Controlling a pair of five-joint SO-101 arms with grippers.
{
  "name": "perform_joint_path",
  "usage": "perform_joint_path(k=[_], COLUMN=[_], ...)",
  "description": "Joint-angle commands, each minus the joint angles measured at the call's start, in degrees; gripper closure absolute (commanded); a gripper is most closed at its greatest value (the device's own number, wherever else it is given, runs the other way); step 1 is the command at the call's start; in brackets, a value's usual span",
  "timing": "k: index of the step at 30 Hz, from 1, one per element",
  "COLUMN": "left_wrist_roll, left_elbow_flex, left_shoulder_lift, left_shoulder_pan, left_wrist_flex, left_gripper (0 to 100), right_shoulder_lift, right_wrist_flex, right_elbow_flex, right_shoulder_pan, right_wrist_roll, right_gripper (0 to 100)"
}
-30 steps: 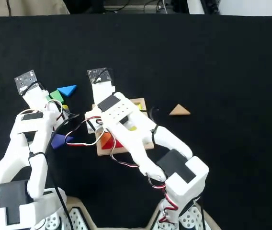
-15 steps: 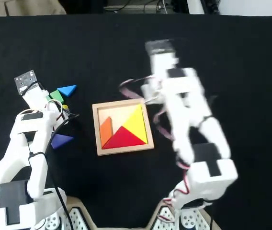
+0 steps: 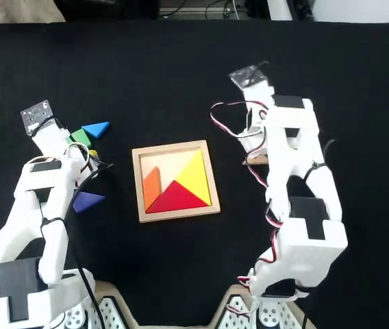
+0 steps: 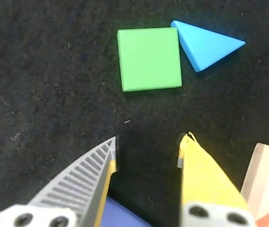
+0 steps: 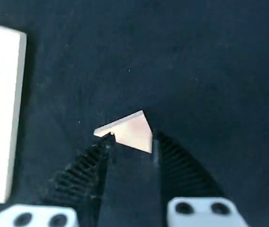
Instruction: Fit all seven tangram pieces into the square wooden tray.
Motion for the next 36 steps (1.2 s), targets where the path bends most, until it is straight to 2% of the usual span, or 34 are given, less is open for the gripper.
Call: perform_joint_path(k=[1, 10, 13, 16, 19, 24, 30, 36], left_wrist_roll=[-0.3, -0.3, -0.3, -0.3, -0.3, -0.3, -0.3, -0.3], left_elbow_flex=[-0.8, -0.8, -0.8, -0.8, -0.7, -0.7, -0.8, -0.8], left_shoulder_lift=[-1.8, -1.8, -1.8, -1.8, -1.8, -1.8, -1.7, -1.7], left_shoulder_pan=[-0.2, 0.5, 0.5, 0.5, 0.5, 0.5, 0.5, 0.5], left_wrist_flex=[-1.1, -1.1, -1.1, -1.1, -1.1, -1.1, -1.1, -1.1], left_gripper=[78, 78, 78, 78, 78, 78, 78, 78], right_shoulder_lift=[-0.4, -0.2, -0.1, 2.2, 6.0, 9.0, 6.4, -0.6], right_wrist_flex=[-2.8, -9.4, -10.2, -10.0, -10.0, -9.8, -1.8, 0.9], right_elbow_flex=[-3.1, -2.9, -2.7, -2.9, -3.0, -4.3, -2.9, 1.2], right_shoulder_pan=[1.4, 8.8, 9.8, 9.7, 9.4, 10.2, 8.3, 4.8], right_wrist_roll=[5.4, 5.9, 5.9, 7.3, 10.5, 10.8, 15.3, 15.2], right_gripper=[85.1, 85.5, 90.7, 97.0, 97.7, 97.8, 98.0, 98.0])
